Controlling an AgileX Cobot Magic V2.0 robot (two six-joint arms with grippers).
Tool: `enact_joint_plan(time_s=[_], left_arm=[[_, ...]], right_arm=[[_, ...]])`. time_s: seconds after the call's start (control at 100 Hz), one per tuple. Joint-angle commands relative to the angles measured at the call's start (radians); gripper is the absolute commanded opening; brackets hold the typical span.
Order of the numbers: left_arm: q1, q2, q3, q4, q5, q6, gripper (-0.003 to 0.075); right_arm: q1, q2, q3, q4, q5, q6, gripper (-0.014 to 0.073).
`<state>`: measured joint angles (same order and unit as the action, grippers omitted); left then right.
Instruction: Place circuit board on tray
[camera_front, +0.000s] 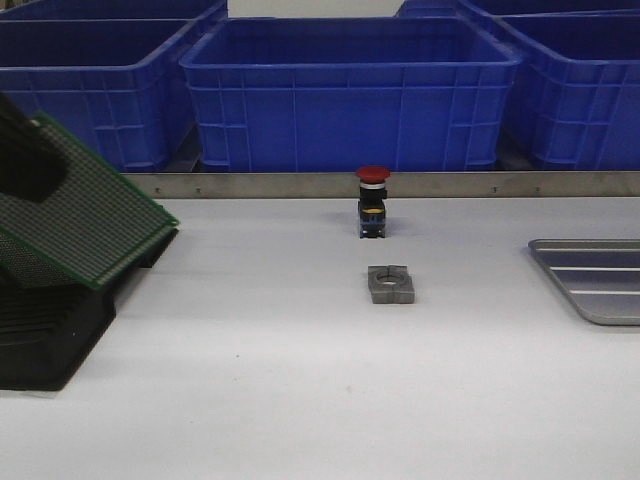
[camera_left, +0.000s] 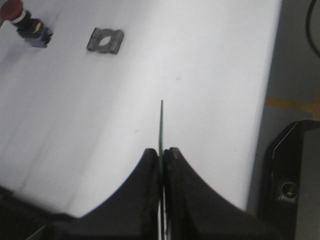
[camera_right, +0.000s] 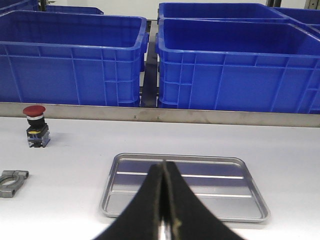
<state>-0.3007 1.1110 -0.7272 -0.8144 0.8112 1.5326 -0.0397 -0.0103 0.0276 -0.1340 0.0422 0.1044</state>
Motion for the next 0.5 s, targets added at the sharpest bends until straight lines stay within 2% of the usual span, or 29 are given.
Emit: enact_joint_plan(time_s=[0.0, 0.21, 0.33, 0.39, 0.49], left_arm=[[-0.059, 0.023, -0.024, -0.111, -0.021, -0.013, -0.0020], [-0.188, 0.131, -0.024, -0.176, -0.041, -0.013, -0.0020], [-0.207, 0.163, -0.024, -0.185, -0.038, -0.013, -0.0020], [-0.207, 0.168, -0.024, -0.191, -0.037, -0.013, -0.0020], [-0.207, 0.168, -0.026, -0.199, -0.039, -0.013, -0.0020]], right_arm=[[-0.004, -0.026, -0.013, -0.011, -0.082, -0.001, -0.0069], [-0.004, -0.026, -0.013, -0.011, -0.082, -0.001, -0.0069], [-0.004, -0.026, -0.019, 0.011, -0.062, 0.000, -0.0069], [-0.002, -0.024, -0.040, 0.069, -0.019, 0.000, -0.0069], [-0.002, 0.012, -0.128, 0.156, 0.150, 0.000, -0.0069]])
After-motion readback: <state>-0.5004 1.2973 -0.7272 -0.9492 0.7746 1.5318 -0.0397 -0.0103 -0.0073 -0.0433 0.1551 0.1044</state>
